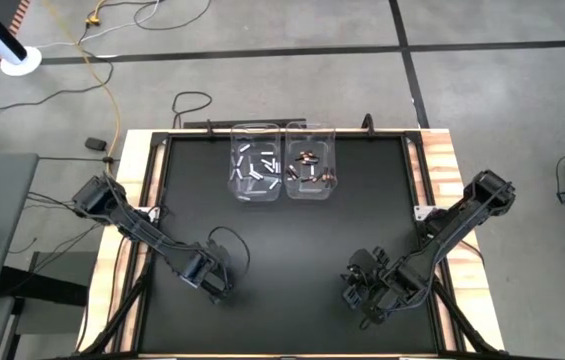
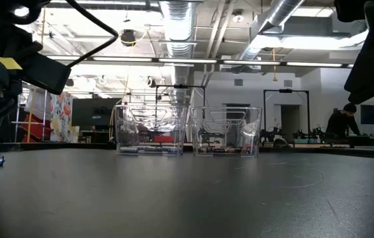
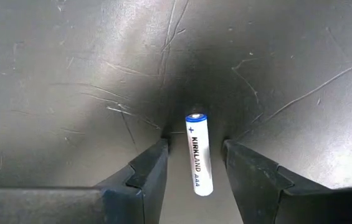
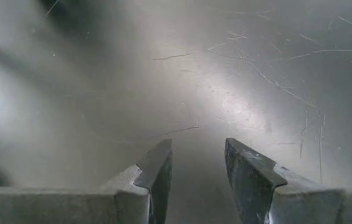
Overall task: Sort batteries
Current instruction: Put the white battery into the left transparent bin
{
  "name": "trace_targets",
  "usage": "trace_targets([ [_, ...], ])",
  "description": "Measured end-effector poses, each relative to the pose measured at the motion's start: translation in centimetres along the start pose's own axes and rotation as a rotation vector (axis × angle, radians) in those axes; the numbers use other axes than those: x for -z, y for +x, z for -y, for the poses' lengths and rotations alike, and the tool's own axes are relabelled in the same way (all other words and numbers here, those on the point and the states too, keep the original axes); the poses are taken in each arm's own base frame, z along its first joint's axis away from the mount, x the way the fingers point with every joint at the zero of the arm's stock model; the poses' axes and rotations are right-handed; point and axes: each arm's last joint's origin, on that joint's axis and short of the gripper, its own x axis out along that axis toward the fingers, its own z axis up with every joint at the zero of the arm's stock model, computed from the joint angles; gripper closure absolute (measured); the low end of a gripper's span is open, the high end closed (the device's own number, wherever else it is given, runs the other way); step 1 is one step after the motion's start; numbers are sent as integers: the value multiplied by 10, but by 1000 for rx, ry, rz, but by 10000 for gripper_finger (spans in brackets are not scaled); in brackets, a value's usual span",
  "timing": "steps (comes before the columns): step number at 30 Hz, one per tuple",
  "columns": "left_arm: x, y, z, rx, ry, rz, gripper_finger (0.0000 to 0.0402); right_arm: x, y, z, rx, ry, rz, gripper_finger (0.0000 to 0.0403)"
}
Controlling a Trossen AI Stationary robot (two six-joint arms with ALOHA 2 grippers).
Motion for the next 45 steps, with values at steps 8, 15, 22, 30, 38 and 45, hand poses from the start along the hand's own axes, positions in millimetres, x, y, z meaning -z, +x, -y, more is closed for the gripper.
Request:
trace_targets([
  [8, 0, 1, 1, 6, 40, 4, 273, 1, -1, 0, -2, -4, -1, 239],
  [15, -1, 2, 2, 18, 52, 11, 349, 1, -1, 0, -2, -6, -1, 239],
  [22, -1, 2, 2, 13, 40, 9, 380, 1, -1, 0, -4, -8, -1, 239],
  [30, -1, 2, 2, 12, 39, 9, 367, 1, -1, 0, -4, -11, -1, 239],
  [38, -1, 2, 2, 21, 36, 14, 367, 1, -1, 0, -4, -12, -1, 239],
  [45, -2, 2, 3, 23, 30, 16, 366, 3, -2, -1, -9, -17, -3, 239],
])
